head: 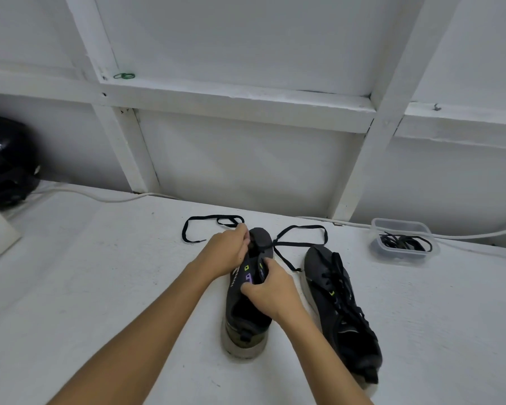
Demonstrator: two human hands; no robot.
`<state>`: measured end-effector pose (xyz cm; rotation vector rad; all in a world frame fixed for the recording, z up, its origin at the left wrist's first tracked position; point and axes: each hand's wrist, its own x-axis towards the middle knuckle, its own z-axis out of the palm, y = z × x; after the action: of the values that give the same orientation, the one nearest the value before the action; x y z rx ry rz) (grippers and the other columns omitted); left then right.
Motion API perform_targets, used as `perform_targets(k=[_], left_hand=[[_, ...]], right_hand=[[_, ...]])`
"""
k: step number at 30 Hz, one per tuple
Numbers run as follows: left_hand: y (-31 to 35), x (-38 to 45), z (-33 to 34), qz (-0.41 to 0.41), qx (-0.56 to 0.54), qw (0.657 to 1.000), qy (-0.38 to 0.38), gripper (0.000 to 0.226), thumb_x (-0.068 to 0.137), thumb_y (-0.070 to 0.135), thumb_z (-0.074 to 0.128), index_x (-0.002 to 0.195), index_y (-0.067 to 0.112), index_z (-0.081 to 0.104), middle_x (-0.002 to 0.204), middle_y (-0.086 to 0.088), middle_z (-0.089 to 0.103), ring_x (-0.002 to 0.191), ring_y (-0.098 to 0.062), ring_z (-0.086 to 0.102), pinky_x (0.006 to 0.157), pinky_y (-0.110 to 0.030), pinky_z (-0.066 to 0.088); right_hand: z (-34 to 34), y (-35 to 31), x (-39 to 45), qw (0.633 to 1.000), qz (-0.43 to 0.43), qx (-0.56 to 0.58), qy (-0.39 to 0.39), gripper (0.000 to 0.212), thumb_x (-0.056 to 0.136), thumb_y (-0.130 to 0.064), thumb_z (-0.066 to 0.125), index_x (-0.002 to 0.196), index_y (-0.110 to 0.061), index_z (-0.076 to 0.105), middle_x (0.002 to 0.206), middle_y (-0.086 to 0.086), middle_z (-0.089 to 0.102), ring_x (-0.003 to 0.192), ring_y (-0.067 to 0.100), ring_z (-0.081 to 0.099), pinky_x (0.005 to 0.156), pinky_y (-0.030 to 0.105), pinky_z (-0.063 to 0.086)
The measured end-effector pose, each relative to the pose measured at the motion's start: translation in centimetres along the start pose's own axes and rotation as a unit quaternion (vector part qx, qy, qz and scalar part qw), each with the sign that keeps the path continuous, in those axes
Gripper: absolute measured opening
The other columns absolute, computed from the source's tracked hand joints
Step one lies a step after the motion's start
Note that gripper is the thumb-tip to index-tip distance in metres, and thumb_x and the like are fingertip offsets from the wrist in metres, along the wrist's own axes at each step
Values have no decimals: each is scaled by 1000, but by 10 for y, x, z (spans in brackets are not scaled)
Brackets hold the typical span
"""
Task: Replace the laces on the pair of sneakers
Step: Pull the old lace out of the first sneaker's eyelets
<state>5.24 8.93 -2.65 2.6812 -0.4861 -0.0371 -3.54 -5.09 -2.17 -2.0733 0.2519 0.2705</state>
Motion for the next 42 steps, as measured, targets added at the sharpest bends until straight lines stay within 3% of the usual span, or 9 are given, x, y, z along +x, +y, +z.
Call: perform_targets(k=[6, 12, 17, 21, 25, 31, 35, 39, 42], left_hand=[[-14, -18, 14, -76, -217, 973, 27, 20, 92, 25, 70, 111, 23, 66, 96, 12, 69, 93, -1, 64, 81, -19, 50], [-10, -17, 18, -89, -188, 977, 48, 8, 96, 21, 63, 100, 17, 69, 92, 2, 73, 89, -14, 67, 84, -34, 54], [-13, -6, 2, -114, -222, 968, 6, 10, 104, 24, 48, 94, 22, 51, 82, 5, 73, 81, -9, 72, 82, -34, 55], [-19, -11, 6, -124, -270, 955, -21, 11, 92, 29, 69, 100, 29, 61, 91, 10, 71, 88, -1, 66, 75, -16, 47], [-18, -16, 14, -114, -259, 959, 14, 7, 91, 17, 70, 92, 24, 69, 88, 9, 72, 87, -6, 68, 73, -12, 50], [-17, -10, 7, -216, -400, 885, 104, 10, 104, 14, 45, 109, 12, 53, 93, -10, 71, 73, -15, 74, 66, -29, 61], [-26, -22, 17, -191, -385, 903, 17, 25, 88, 33, 75, 110, 25, 66, 98, 7, 73, 89, -1, 70, 84, -22, 55], [-23, -19, 20, -151, -326, 932, 45, 10, 88, 22, 74, 82, 29, 70, 83, 10, 74, 78, 2, 69, 72, -16, 53], [-21, -11, 13, -237, -458, 842, 161, 4, 100, 17, 55, 98, 15, 58, 87, -9, 71, 70, -17, 75, 62, -30, 60]], right_hand=[[3, 1, -3, 1000, -5, 14, 3, 35, 81, -27, 70, 103, -34, 43, 93, -21, 57, 86, 1, 57, 65, 12, 40], [-4, 0, 0, 1000, -5, 4, -6, 30, 81, -27, 68, 100, -36, 47, 92, -20, 60, 85, -1, 59, 66, 14, 45], [4, -4, -3, 1000, 11, -15, -3, 25, 83, -26, 65, 105, -24, 53, 104, -9, 64, 96, 14, 63, 87, 36, 55], [8, -11, -1, 999, 34, -37, 1, 45, 82, -38, 67, 122, -24, 53, 123, -1, 61, 110, 22, 61, 95, 45, 53], [16, -11, -5, 994, 41, -101, 5, 95, 70, -55, 79, 147, -23, 35, 142, -3, 46, 125, 23, 52, 98, 41, 49], [14, -7, -6, 995, 28, -92, 13, 86, 75, -41, 78, 148, -25, 35, 141, -3, 48, 124, 21, 52, 99, 40, 50], [15, -8, -7, 996, 18, -90, 16, 83, 76, -41, 78, 146, -24, 36, 136, -3, 50, 120, 20, 54, 95, 38, 51], [14, -8, -7, 997, 19, -77, 17, 78, 75, -39, 78, 142, -25, 40, 132, -3, 53, 115, 20, 56, 93, 39, 53], [13, -8, -9, 997, 19, -67, 13, 81, 76, -39, 78, 146, -24, 40, 137, -3, 53, 122, 21, 54, 100, 42, 51]])
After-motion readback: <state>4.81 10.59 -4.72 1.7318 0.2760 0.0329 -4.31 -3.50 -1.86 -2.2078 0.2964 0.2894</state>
